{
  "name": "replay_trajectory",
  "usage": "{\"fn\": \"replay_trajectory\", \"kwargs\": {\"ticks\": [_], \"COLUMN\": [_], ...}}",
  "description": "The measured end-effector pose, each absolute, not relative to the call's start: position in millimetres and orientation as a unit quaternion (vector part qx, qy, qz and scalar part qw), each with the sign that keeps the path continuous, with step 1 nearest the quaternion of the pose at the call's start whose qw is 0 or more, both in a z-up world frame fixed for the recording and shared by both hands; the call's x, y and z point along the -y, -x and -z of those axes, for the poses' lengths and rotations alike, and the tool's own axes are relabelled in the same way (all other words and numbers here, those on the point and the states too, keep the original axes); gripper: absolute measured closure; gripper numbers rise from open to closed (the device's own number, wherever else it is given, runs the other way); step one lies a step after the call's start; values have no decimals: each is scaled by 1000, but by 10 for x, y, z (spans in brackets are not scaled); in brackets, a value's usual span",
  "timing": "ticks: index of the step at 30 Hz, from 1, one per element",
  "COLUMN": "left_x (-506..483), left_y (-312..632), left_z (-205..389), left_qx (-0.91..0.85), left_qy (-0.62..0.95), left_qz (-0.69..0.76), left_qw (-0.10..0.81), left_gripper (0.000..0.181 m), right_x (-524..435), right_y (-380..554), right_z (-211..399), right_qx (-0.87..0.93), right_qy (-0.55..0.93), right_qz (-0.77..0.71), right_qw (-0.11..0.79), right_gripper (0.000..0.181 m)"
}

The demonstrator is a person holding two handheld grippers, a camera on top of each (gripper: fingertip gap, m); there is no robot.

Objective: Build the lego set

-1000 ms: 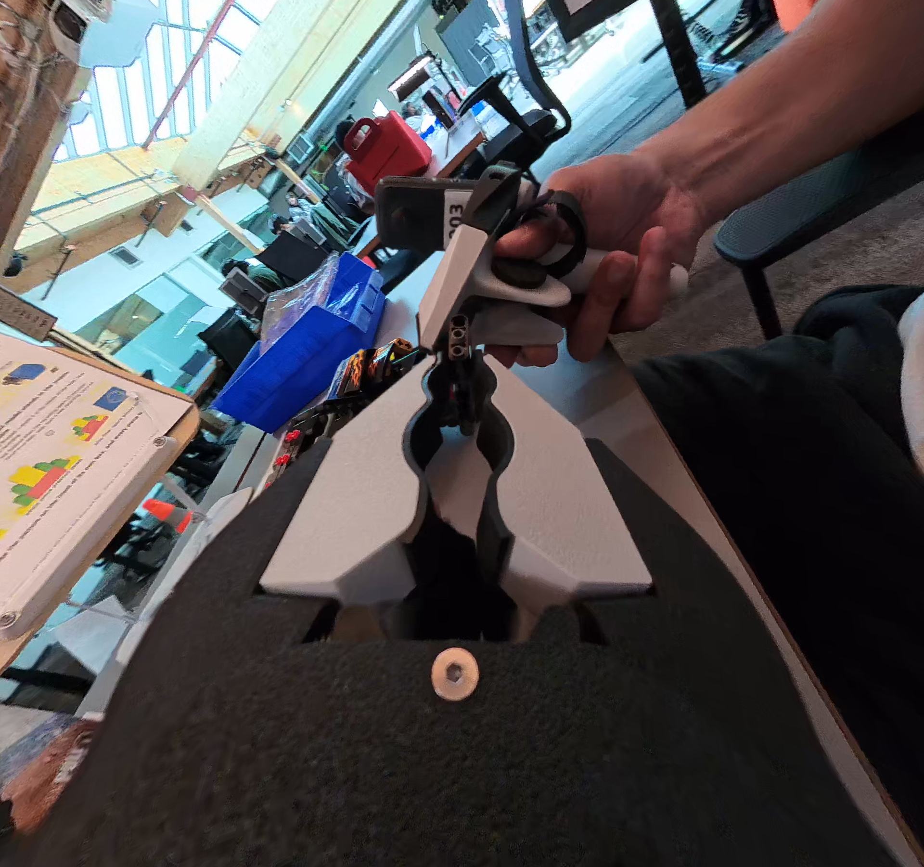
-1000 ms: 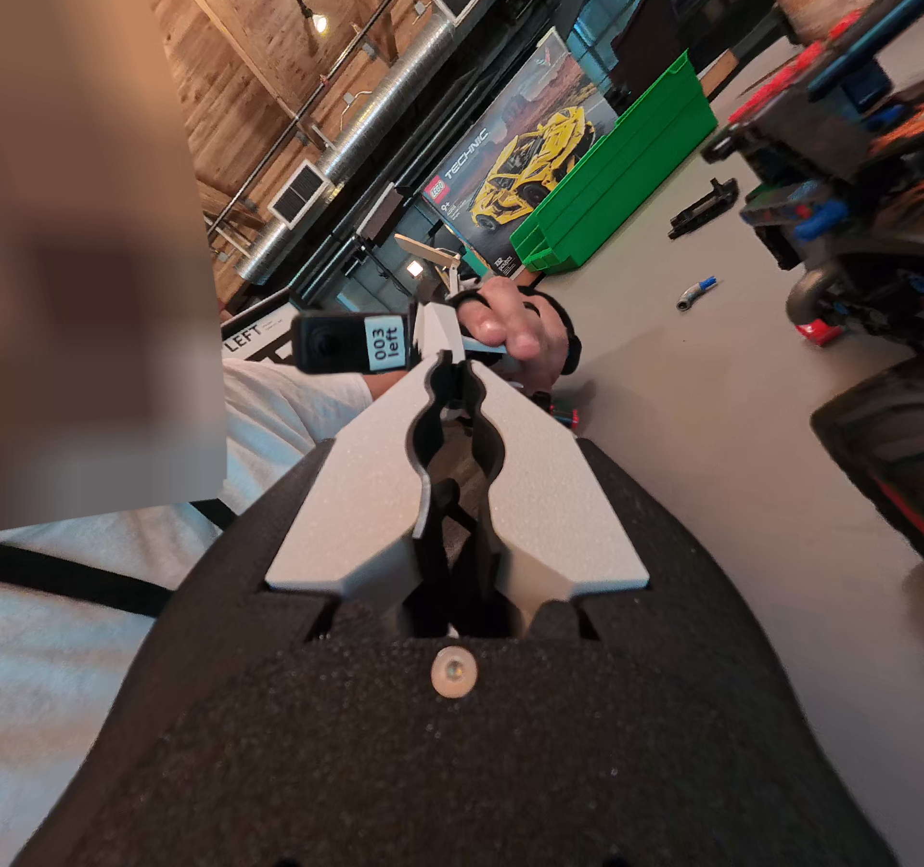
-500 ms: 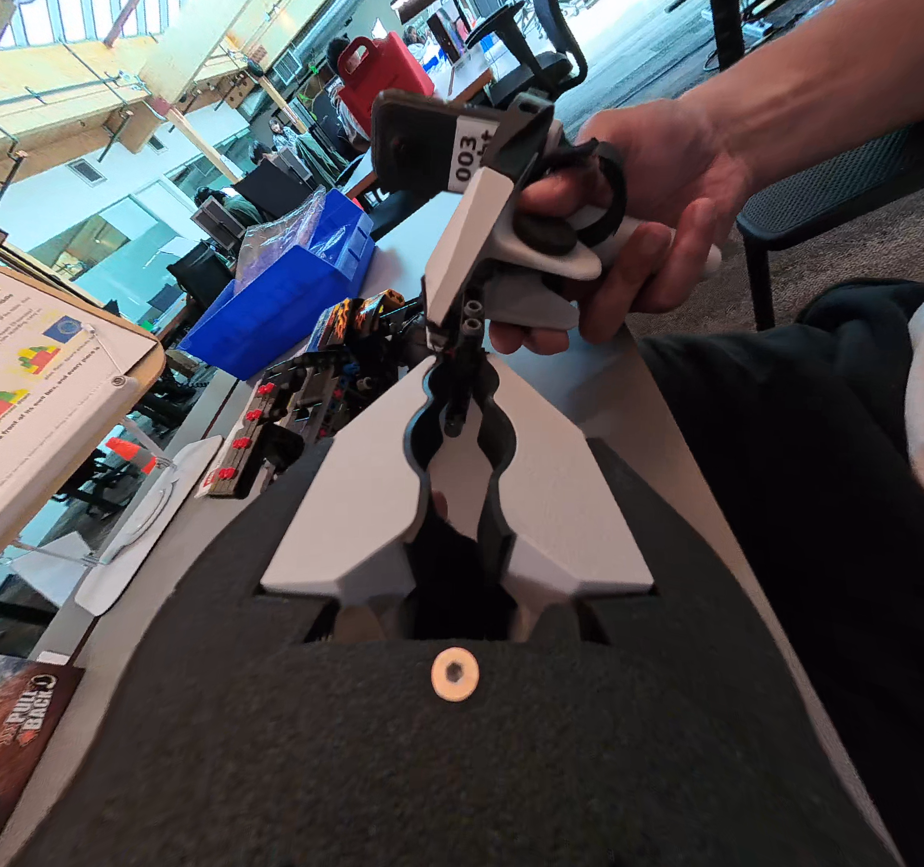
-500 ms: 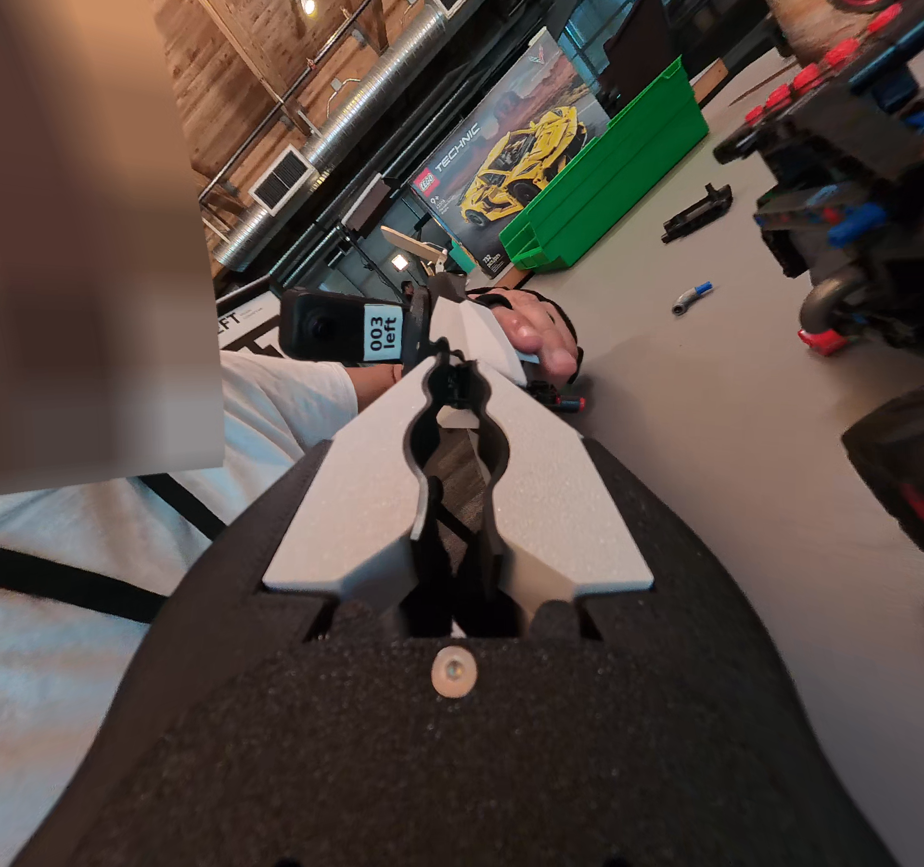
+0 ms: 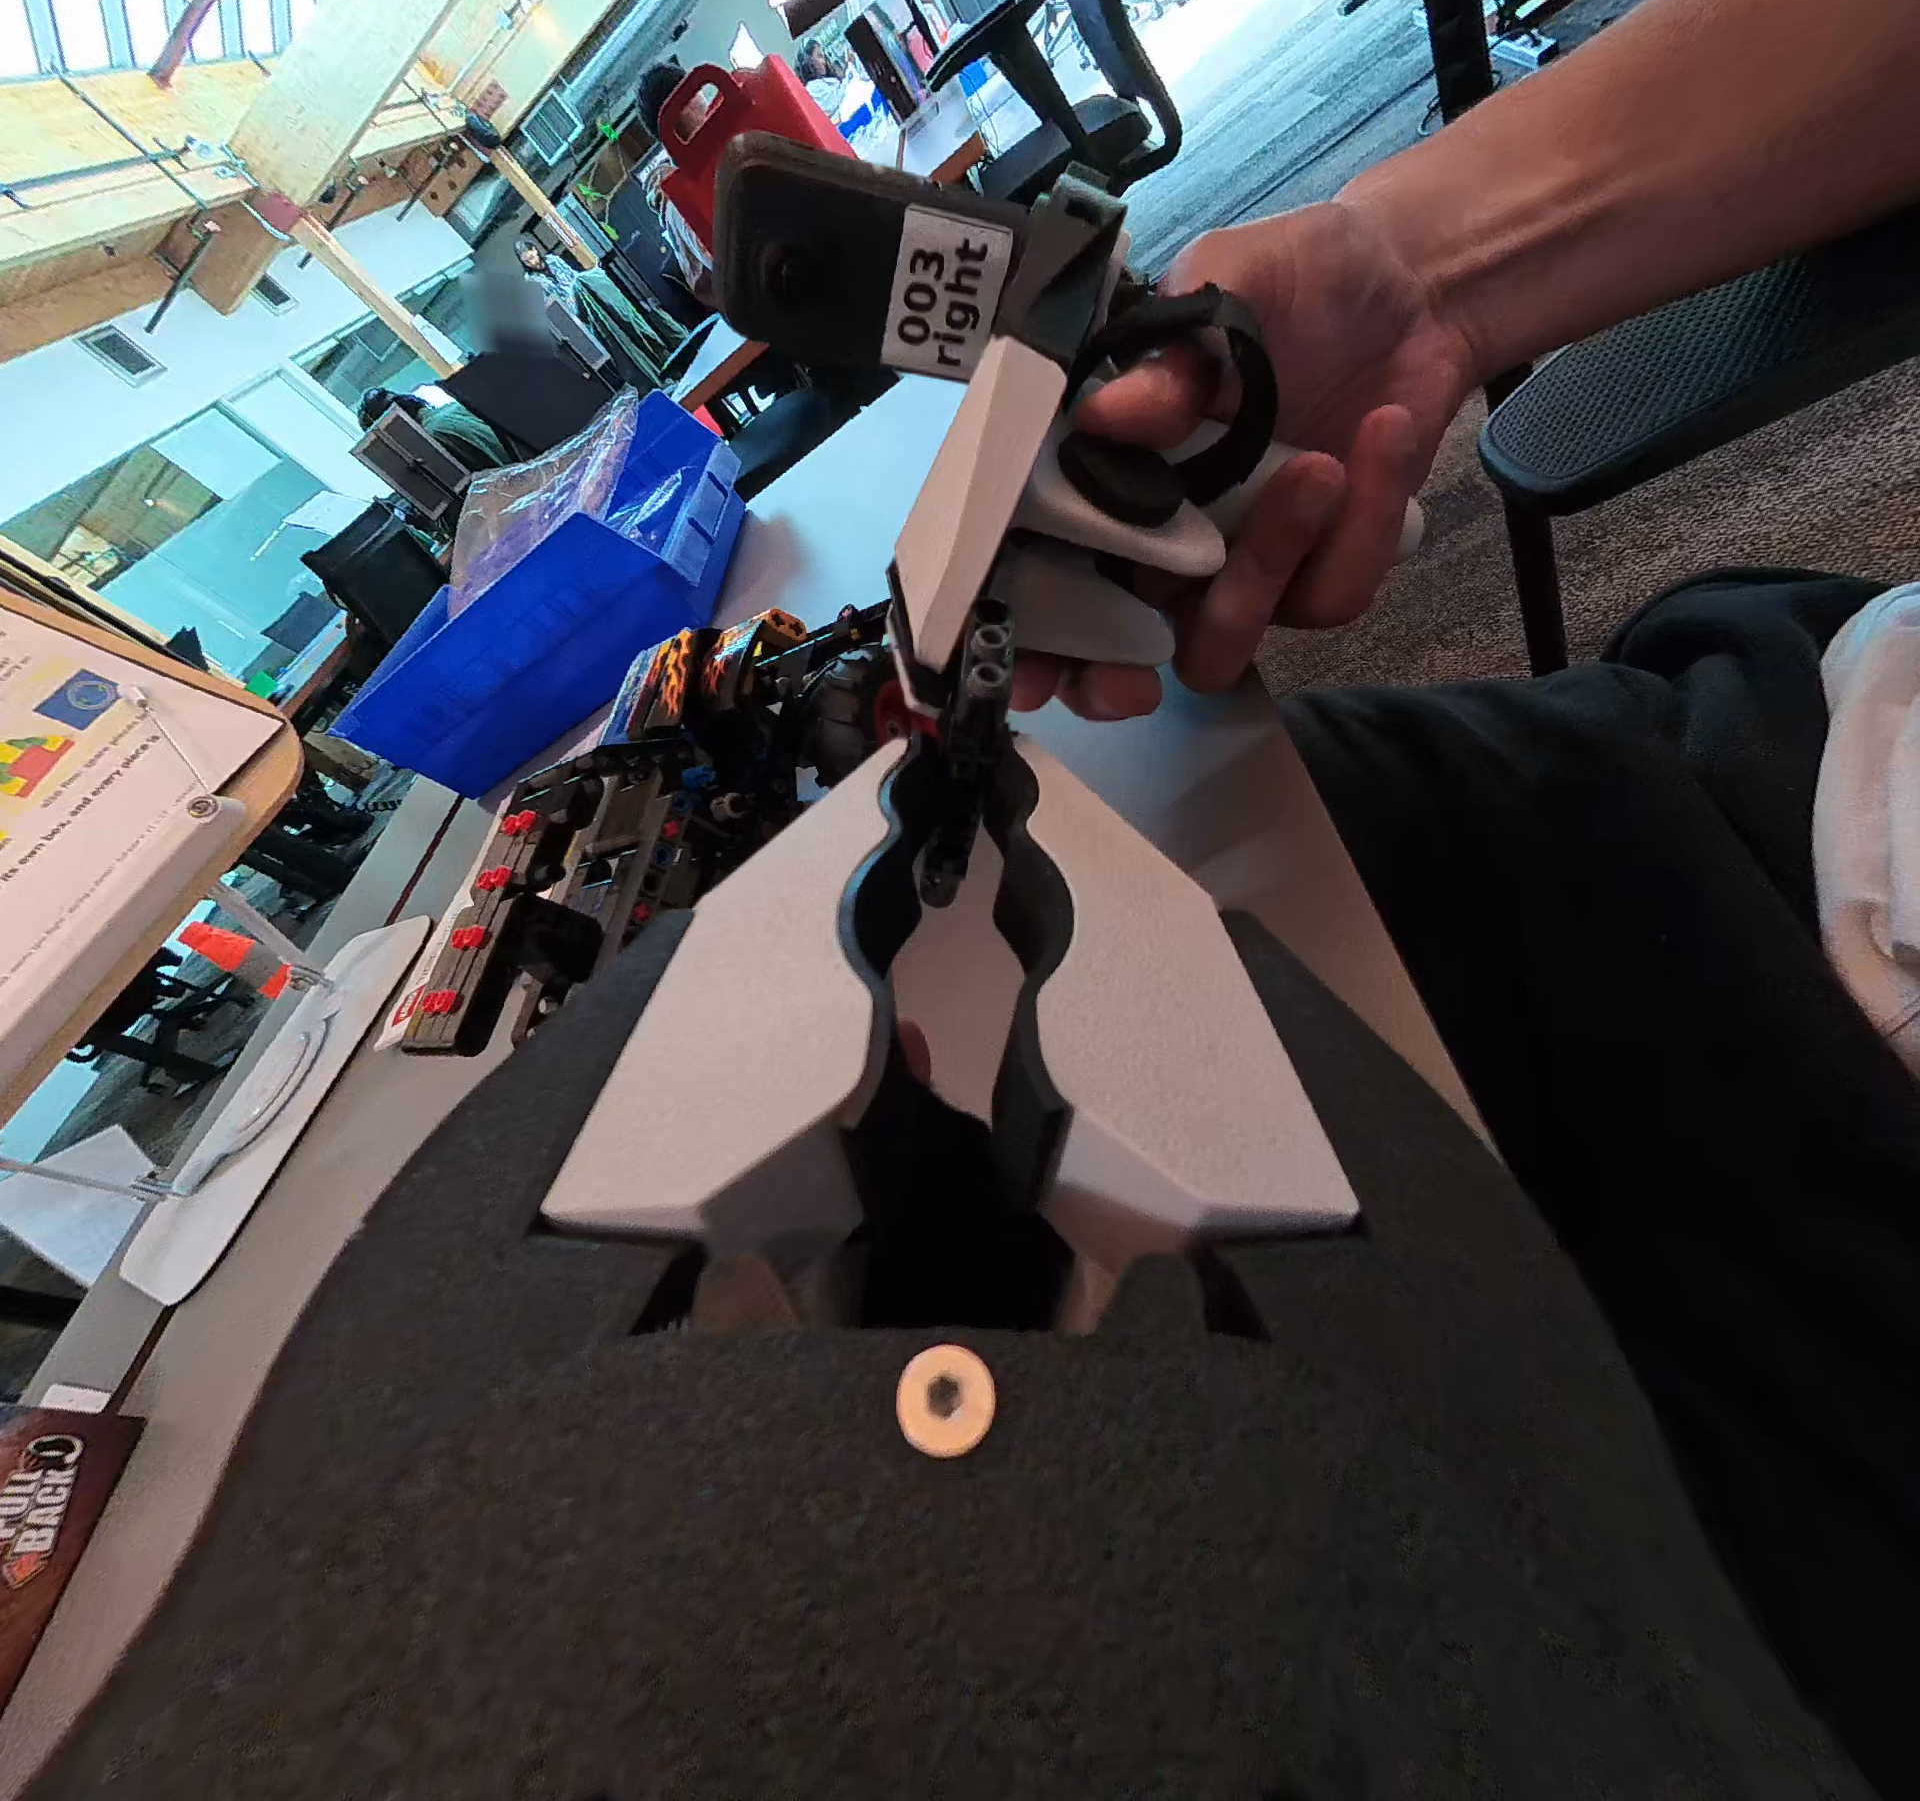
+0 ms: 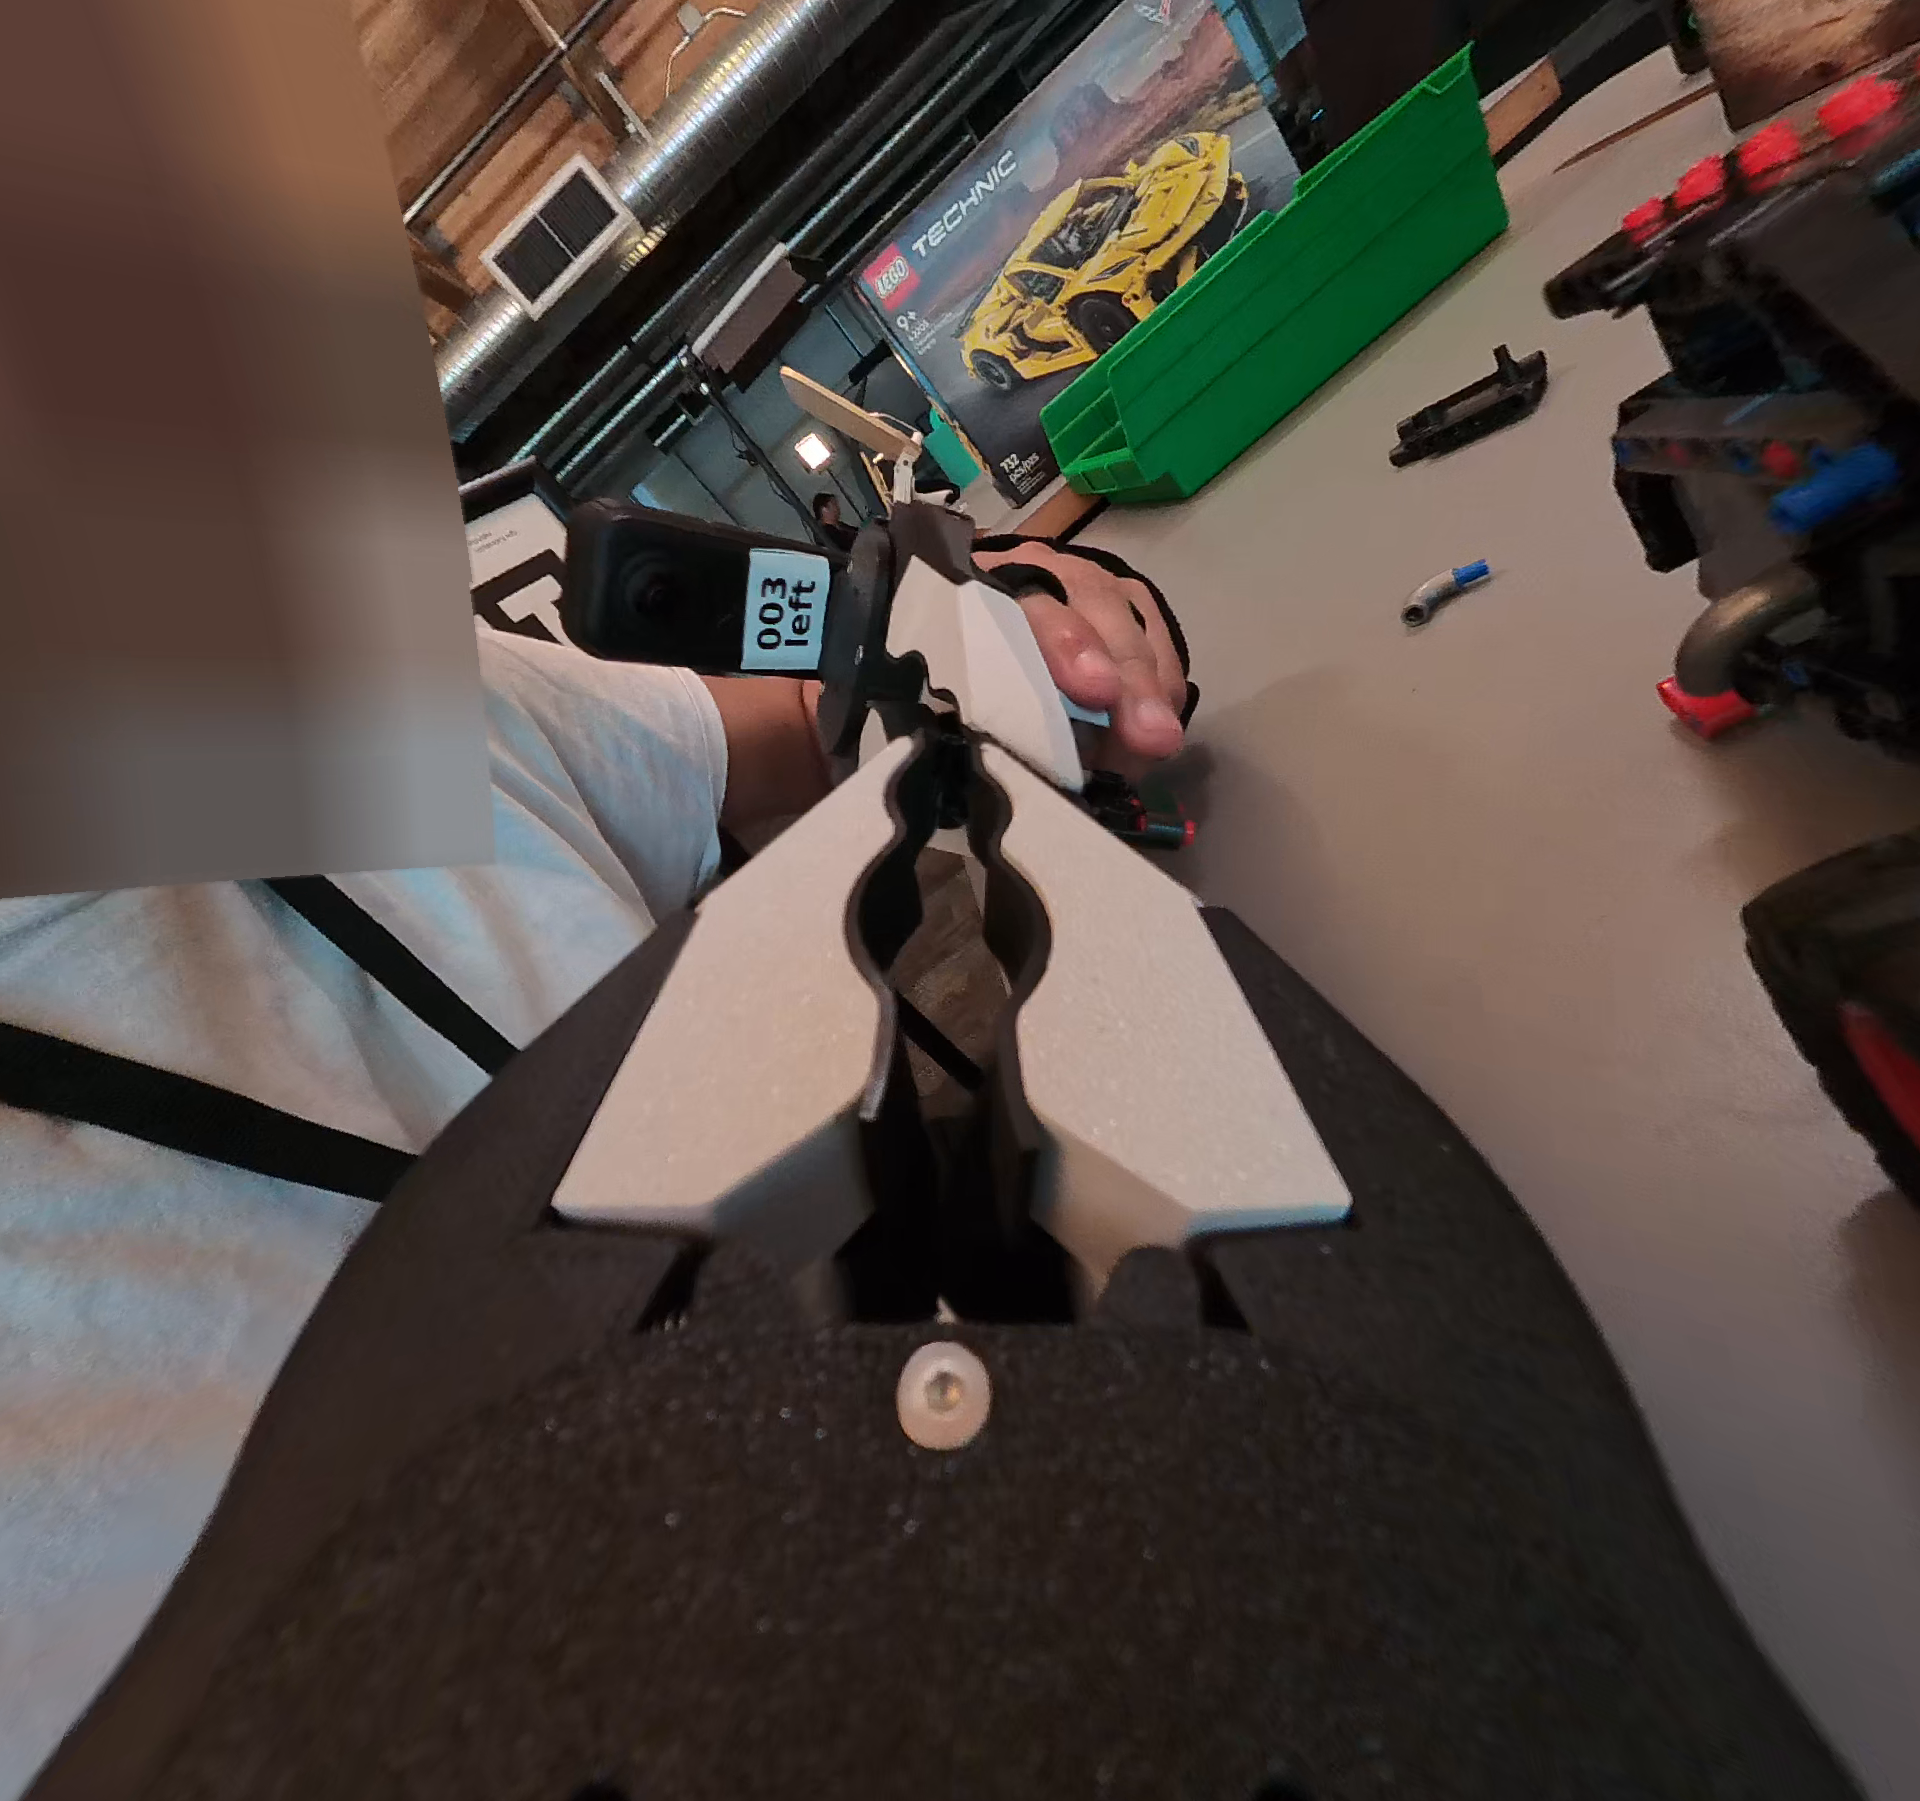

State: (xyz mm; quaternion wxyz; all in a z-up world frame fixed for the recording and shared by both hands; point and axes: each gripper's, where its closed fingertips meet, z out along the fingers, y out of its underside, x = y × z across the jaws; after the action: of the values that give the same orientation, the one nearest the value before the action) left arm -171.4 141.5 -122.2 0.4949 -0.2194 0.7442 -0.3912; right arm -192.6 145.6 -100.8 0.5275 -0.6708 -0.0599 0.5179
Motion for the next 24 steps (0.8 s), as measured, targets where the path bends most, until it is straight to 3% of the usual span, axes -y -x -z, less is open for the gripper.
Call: {"fn": "replay_trajectory", "kwargs": {"ticks": [24], "left_x": [-1398], "left_y": [1731], "left_z": [1221], "left_qx": [-755], "left_qy": [137], "left_qz": [281], "left_qw": [576], "left_gripper": [172], "right_x": [-1495], "right_y": [1916], "right_z": [964], "right_qx": [36], "right_qy": [654], "right_qz": [-527], "right_qw": [542], "right_gripper": [179]}}
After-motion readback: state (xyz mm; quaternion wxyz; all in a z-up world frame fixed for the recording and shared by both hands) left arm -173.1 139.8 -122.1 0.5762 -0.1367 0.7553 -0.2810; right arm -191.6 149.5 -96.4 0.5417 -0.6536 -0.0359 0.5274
